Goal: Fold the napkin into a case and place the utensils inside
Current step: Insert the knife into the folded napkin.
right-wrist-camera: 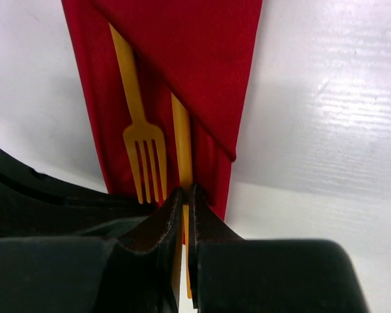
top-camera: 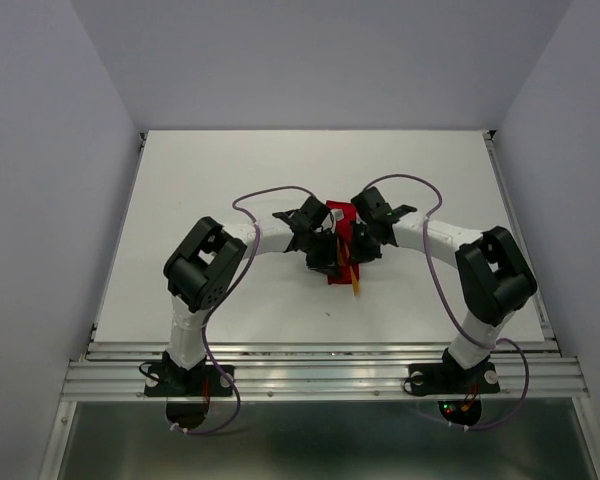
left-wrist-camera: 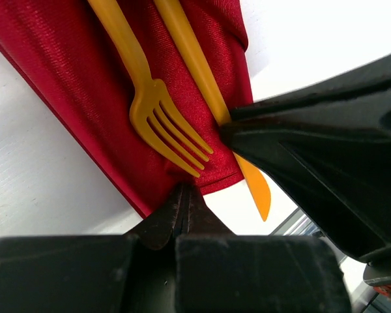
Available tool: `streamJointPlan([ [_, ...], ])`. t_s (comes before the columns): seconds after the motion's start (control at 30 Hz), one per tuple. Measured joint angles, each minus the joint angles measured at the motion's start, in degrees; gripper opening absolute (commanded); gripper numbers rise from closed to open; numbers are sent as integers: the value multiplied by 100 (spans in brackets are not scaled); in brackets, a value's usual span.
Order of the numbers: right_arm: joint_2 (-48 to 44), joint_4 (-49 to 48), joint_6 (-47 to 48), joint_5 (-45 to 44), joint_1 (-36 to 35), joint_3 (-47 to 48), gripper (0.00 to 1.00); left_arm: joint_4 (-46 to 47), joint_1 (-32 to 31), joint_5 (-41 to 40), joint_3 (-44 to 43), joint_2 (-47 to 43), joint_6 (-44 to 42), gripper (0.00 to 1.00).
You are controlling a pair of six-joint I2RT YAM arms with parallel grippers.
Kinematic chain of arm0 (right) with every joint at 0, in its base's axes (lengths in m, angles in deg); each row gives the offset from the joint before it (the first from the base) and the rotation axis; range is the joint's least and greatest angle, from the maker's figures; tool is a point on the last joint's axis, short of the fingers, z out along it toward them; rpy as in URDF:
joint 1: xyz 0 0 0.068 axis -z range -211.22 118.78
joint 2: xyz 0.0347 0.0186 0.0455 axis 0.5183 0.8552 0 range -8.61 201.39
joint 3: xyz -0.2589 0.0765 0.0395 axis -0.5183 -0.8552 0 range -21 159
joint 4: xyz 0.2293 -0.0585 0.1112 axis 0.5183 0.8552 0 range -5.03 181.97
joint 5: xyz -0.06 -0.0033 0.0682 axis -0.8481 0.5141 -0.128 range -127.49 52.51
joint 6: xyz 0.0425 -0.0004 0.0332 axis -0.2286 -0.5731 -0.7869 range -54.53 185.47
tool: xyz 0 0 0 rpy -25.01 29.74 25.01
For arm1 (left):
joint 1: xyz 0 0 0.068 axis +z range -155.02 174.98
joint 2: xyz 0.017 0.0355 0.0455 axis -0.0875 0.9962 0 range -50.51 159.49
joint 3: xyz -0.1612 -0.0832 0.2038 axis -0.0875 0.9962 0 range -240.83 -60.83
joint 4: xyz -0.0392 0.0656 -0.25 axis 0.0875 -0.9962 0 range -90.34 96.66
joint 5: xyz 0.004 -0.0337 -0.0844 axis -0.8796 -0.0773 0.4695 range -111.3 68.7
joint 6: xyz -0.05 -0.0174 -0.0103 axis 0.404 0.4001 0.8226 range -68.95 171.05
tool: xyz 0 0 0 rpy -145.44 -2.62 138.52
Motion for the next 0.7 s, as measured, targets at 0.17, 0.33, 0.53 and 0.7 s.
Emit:
streamJointPlan([
  [0.17, 256, -57, -101, -184, 50, 354, 1, 17, 0, 11, 4, 0, 0, 0],
  [0.33, 448, -74, -116, -424, 55, 603, 1, 63, 0, 33, 31, 0, 2, 0],
  [0.53, 608, -92, -111, -680, 55, 737, 1, 83, 0, 48, 39, 0, 2, 0],
  [0.7, 686, -90, -70, -785, 55, 828, 6, 87, 0, 55, 39, 0, 0, 0],
])
